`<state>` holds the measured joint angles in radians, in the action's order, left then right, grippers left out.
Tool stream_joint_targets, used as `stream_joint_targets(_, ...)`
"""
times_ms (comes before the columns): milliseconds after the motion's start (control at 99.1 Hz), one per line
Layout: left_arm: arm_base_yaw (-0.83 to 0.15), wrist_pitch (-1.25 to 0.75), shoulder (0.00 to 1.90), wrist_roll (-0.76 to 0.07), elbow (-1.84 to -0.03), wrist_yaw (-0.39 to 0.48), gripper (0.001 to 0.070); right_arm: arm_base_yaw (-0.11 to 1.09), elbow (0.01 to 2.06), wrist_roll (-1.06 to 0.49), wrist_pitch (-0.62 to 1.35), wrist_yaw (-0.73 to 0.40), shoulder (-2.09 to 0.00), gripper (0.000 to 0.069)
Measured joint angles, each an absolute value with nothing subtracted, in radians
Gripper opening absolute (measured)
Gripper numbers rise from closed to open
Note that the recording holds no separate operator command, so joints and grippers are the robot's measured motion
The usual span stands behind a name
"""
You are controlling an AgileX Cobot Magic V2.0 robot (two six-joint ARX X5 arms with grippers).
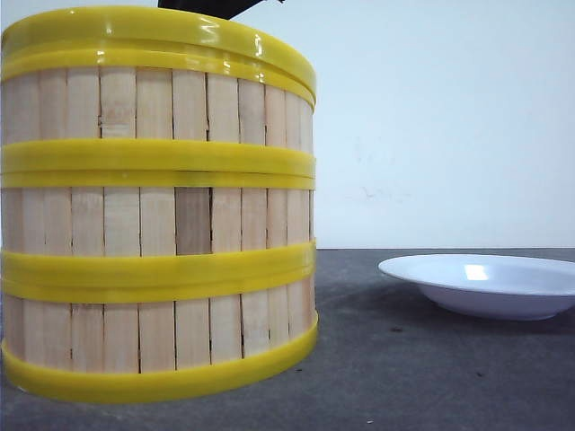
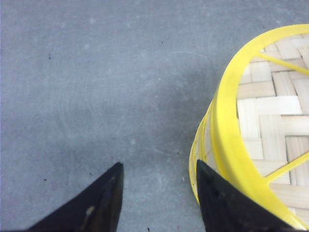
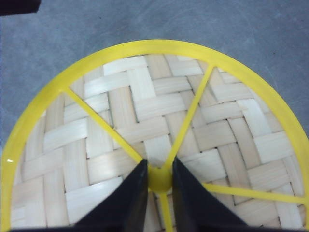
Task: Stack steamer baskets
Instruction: 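Lower the lid onto the top basket and open the right gripper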
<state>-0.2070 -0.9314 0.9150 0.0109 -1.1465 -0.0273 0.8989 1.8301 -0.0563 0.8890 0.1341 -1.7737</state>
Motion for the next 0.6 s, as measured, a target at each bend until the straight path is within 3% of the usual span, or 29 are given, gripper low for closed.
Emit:
stream_joint_targets(252,-0.207,-0.931,0.915,0.011,-1.147,-0.028,0.0275,0.900,1.832,-0.057,0.893,0.130,-1.774,0.0072)
stream_joint_targets(444,-0.207,-0.931,0.915,0.011,-1.147,-0.028,0.0275,0.912,1.832,-0.064,0.900,0.145,-1.776,0.0338)
stream_joint_targets(595,-0.207,-0.931,0.915,0.011,-1.147,-0.028,0.0275,0.907,1.831,-0.064,0.902,0.133,-1.767,0.0402)
